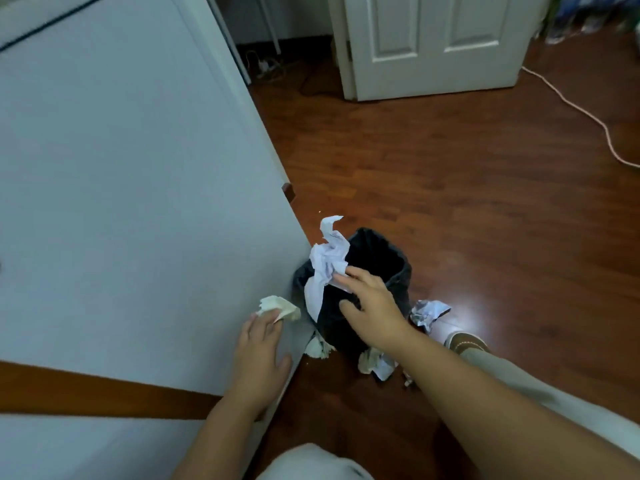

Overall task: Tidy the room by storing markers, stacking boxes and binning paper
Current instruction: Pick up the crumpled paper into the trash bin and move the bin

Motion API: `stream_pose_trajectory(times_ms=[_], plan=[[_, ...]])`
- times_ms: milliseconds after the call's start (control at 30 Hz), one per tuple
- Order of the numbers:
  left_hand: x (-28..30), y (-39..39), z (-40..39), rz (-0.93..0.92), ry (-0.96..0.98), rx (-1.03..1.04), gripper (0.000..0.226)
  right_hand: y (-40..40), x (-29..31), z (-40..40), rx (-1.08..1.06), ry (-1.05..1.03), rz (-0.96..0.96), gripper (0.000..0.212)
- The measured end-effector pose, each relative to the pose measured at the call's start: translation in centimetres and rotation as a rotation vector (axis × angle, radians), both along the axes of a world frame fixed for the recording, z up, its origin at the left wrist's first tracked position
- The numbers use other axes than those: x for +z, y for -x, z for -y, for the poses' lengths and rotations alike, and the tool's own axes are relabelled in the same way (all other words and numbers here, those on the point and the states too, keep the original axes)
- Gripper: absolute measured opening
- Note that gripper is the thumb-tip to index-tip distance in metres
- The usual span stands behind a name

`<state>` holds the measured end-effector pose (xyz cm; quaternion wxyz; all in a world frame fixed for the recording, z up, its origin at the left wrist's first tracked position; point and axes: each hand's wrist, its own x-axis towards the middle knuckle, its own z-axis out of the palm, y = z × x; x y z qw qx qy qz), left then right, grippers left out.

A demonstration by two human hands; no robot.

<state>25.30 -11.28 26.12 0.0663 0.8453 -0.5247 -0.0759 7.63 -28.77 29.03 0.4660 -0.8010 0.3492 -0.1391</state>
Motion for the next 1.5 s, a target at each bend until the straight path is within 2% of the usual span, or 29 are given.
stream_pose_trajectory(times_ms=[100,167,267,333,400,467,567,633,667,833,933,1067,1233,1367,1433,1500], plan=[[1.1,0.4,2.3,0.059,0.049,-0.056,0.066,0.5,-0.2,1.9,0.084,-0.110,-0.161,0.051],[1.6,0.8,4.5,0.032,0.048,-0.077,0.067,1.4,-1.8,2.5,0.058,-0.152,-0.262,0.051],[1.3,1.3,7.5,-0.039,0.075,-0.110,0.062,1.9,-4.8,3.0,-0.163,-0.256,-0.312,0.048],[0.8,1.8,8.4,-0.056,0.099,-0.103,0.059,1.4,-6.3,3.4,-0.363,-0.393,-0.227,0.049],[-0.1,2.1,8.7,-0.137,0.107,0.000,0.057,0.7,-7.5,4.0,-0.495,-0.549,-0.139,0.052],[-1.1,2.6,8.9,-0.360,0.095,0.246,0.061,0.0,-8.4,4.8,-0.555,-0.707,-0.097,0.054],[-1.9,4.1,9.3,-0.904,0.168,0.681,0.068,-1.2,-9.0,5.8,-0.596,-0.869,-0.052,0.053],[-2.8,5.2,9.7,-1.173,0.174,0.799,0.065,-2.2,-9.1,6.4,-0.643,-0.940,-0.006,0.062],[-3.4,5.3,10.0,-1.222,0.168,0.802,0.065,-2.6,-9.0,6.7,-0.669,-0.945,0.019,0.063],[-5.4,5.5,12.0,-1.234,0.176,0.686,0.058,-3.4,-10.9,8.5,-0.740,-0.827,0.088,0.049],[-5.6,5.3,13.7,-1.249,0.178,0.648,0.061,-3.0,-11.4,10.0,-0.748,-0.755,0.077,0.043],[-7.1,4.0,16.1,-1.235,0.209,0.606,0.069,-2.8,-11.2,12.0,-0.703,-0.698,0.058,0.051],[-9.9,1.0,17.2,-1.202,0.236,0.619,0.060,-1.8,-12.3,12.5,-0.669,-0.666,0.119,0.055],[-13.4,-0.9,15.0,-0.912,-0.002,0.579,0.056,0.1,-14.7,11.1,-0.735,-0.594,0.133,0.047],[-14.8,-1.7,13.7,-0.756,-0.176,0.478,0.051,1.1,-16.9,10.7,-0.703,-0.538,-0.010,0.039],[-16.5,-2.5,12.3,-0.640,-0.389,0.326,0.047,1.8,-19.2,10.4,-0.582,-0.552,-0.215,0.030]])
